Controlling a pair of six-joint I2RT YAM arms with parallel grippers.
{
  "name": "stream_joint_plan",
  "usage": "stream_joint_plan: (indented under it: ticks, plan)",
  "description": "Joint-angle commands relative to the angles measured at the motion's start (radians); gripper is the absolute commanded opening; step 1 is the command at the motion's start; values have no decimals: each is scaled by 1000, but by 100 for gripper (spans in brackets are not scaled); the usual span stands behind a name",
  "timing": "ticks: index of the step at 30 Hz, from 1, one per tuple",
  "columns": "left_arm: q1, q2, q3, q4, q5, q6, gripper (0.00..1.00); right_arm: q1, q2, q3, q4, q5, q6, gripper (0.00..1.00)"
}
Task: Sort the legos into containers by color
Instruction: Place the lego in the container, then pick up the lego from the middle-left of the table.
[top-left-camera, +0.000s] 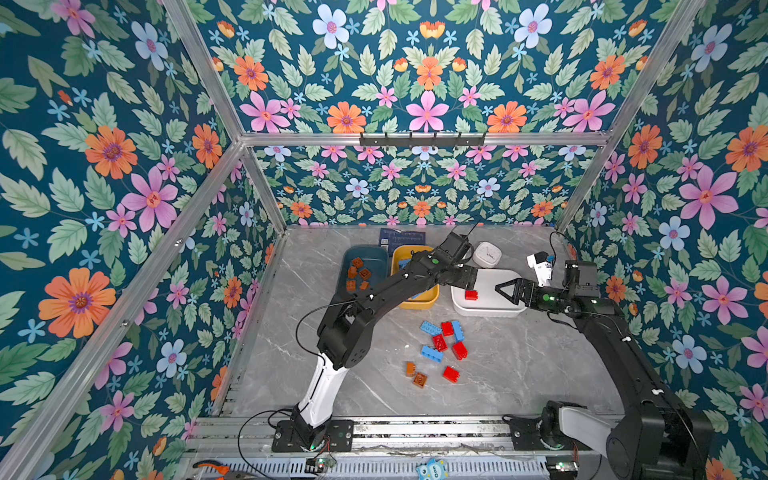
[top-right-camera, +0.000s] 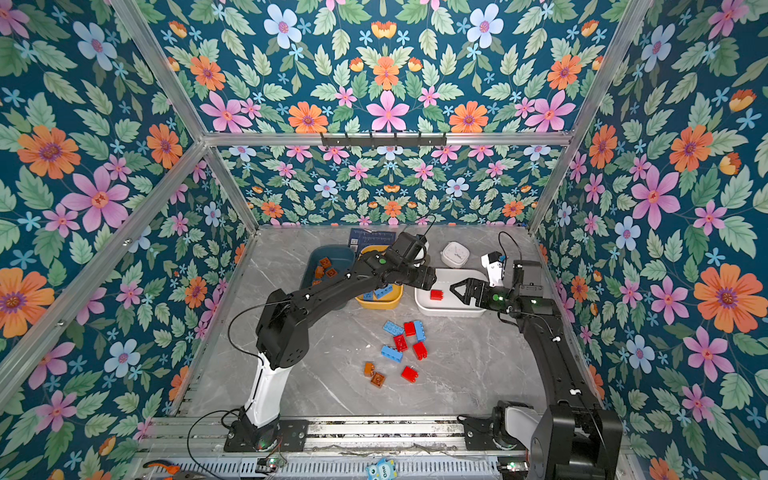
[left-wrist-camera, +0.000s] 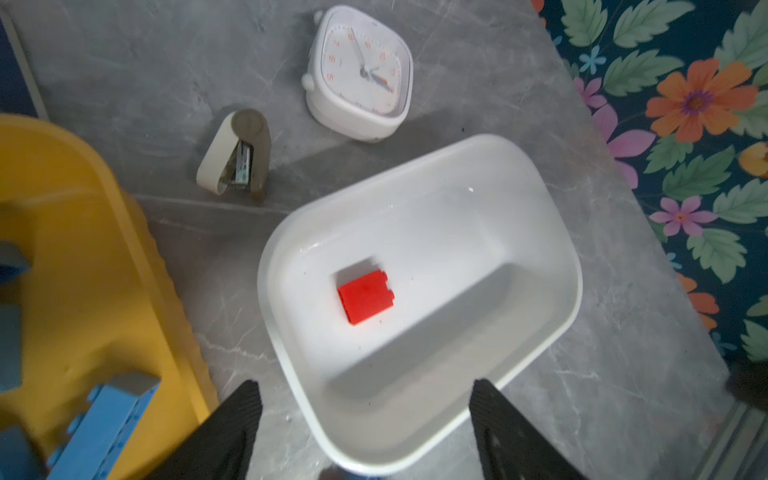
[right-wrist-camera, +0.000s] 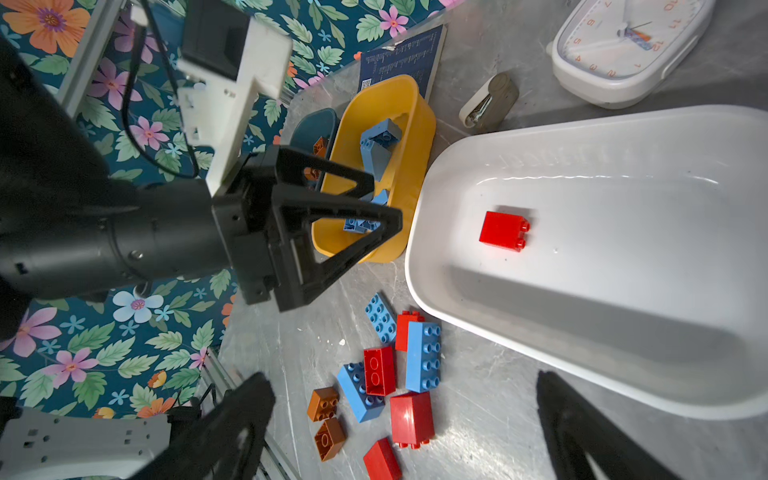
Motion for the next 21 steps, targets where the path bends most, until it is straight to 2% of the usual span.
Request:
stream_joint_plan:
  ticks: [1,8,16,21]
  plan:
    - [-33,-90,-92,-51,-33,-8,82,1,7,9,-12,-39,-16,99]
    - [-98,-327,-409,-106,-107,-90,82,50,34,16,-24,-70,-18,99]
    - [-206,-558,-697,-166,-213,-366,79,133,57,16,-29,-36,-10,99]
    - [-260,-619,-846,-133,-237,-501,76,164,60,8,-27,-34,-10,99]
